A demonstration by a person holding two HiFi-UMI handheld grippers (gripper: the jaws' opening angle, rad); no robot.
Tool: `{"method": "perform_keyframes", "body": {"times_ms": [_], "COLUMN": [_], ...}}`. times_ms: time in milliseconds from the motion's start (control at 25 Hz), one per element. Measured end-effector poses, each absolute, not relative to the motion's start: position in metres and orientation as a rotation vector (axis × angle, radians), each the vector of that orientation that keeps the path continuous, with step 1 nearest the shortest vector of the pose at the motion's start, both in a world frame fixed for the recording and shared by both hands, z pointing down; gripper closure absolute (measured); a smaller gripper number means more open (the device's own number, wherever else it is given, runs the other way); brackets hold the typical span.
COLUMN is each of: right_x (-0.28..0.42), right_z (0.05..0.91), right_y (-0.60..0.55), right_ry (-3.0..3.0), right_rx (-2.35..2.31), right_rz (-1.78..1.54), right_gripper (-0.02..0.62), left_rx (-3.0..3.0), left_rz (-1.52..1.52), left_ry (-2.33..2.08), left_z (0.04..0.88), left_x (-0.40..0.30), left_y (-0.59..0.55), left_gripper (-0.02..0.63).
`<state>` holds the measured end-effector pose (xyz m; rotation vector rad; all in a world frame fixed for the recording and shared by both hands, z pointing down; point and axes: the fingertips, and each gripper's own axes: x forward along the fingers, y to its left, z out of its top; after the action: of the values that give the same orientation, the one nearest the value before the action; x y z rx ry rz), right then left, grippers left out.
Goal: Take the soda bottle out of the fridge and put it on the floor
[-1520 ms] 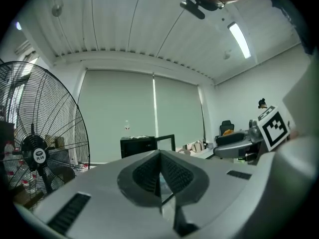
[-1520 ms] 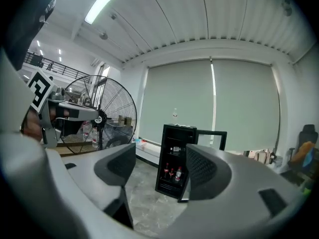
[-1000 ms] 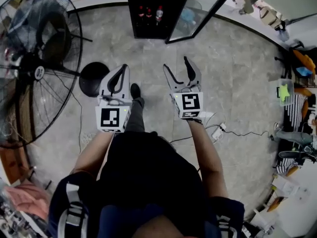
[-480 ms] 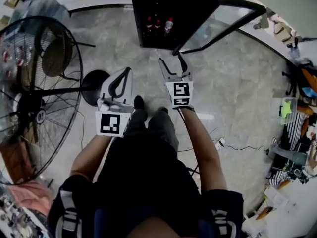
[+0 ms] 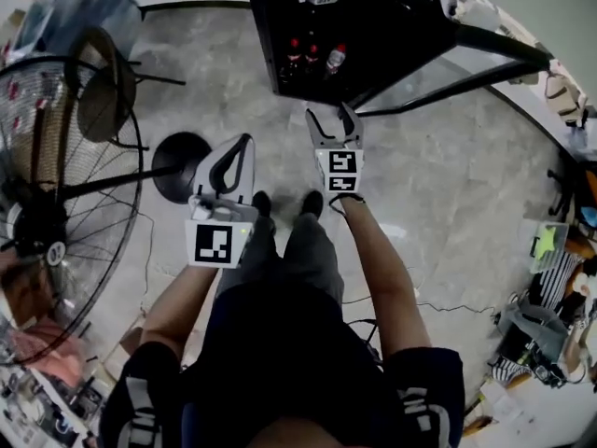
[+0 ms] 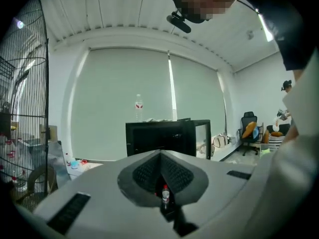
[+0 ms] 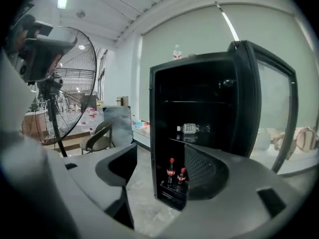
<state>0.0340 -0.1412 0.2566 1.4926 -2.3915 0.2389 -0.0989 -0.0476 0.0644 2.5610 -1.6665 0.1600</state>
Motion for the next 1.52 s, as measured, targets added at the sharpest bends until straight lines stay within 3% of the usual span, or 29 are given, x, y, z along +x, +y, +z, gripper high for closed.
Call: {"method": "perform_keyframes", "body": {"times_ms": [1520], "right_x": [0.039], "right_z": [0.574], "right_y": [-0.338], "right_ry": [-2.316], "right_rx": [1.556], "right_rz": [0.238], "right_gripper": [0.284], "left_rx": [2.566], "left_rz": [0.191], "left_ry": [-1.595], "left_z": [0.306], "left_x": [-0.104], "left_y": [-0.125], "left_gripper": [0.583]}}
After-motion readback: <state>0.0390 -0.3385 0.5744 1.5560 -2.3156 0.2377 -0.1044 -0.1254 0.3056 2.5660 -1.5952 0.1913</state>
